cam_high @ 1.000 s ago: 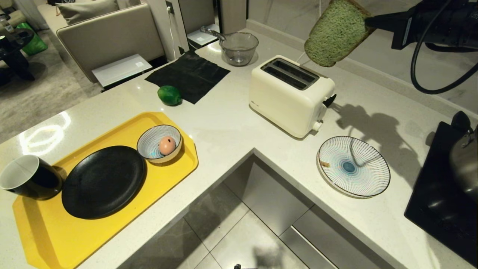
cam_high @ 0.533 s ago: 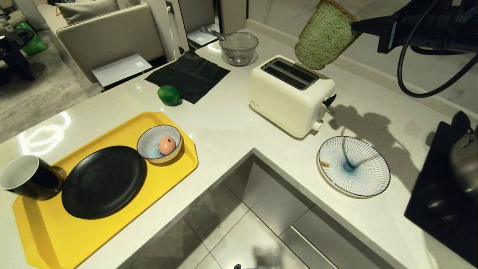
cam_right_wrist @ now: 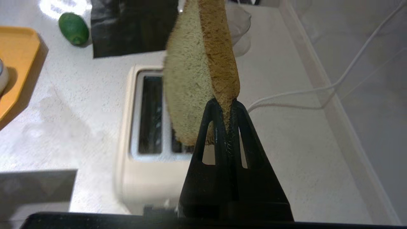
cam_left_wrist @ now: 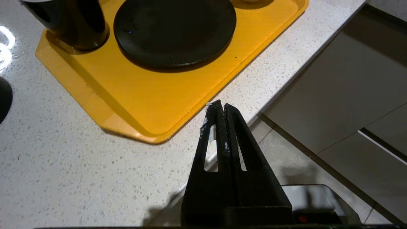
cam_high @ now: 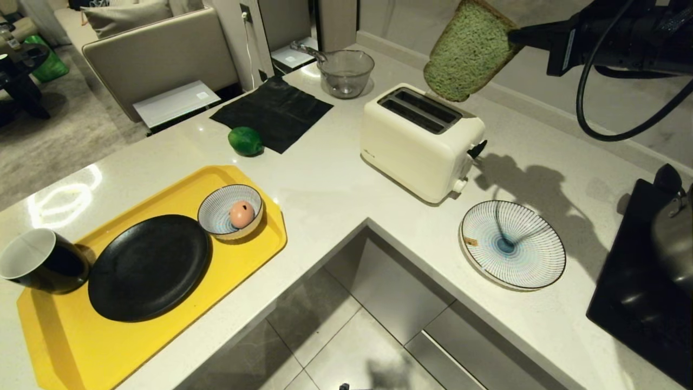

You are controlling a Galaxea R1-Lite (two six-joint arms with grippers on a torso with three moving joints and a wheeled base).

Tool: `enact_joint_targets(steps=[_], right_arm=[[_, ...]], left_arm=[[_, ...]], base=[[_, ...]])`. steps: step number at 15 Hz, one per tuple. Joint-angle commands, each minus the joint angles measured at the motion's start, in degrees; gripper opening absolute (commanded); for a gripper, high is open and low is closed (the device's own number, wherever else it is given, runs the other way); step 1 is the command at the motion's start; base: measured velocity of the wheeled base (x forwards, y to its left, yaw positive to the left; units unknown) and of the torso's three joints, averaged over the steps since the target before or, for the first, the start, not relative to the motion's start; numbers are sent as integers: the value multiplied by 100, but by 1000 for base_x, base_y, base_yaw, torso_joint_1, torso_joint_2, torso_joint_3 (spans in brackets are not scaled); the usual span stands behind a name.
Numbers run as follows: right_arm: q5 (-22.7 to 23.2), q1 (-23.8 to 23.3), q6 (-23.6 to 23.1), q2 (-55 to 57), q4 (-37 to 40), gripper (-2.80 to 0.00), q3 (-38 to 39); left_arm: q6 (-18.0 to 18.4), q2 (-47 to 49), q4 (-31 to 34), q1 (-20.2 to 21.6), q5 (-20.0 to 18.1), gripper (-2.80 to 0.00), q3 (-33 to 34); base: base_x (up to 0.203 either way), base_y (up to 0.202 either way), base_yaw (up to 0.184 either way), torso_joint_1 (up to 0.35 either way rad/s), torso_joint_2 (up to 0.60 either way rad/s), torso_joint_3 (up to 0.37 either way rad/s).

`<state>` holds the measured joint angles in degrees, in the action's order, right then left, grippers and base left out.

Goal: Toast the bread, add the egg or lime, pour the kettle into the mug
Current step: Put the bread slices in the toaster

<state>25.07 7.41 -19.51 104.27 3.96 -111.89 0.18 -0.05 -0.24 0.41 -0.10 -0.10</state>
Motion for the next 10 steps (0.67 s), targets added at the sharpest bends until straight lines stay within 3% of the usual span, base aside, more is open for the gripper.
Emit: enact_joint_targets(steps=[1, 3, 10], right_arm=[[16, 41, -9, -30, -1, -280, 0], [16, 50, -9, -21, -1, -280, 0], [16, 50, -9, -30, 17, -280, 9]], left_arm=[[-1, -4, -2, 2, 1, -280, 1], [-1, -4, -2, 2, 1, -280, 1], [-1, -4, -2, 2, 1, -280, 1]], base=[[175, 0, 0, -4, 0, 6], [129, 0, -2, 17, 11, -2], [0, 0, 0, 5, 2, -2]])
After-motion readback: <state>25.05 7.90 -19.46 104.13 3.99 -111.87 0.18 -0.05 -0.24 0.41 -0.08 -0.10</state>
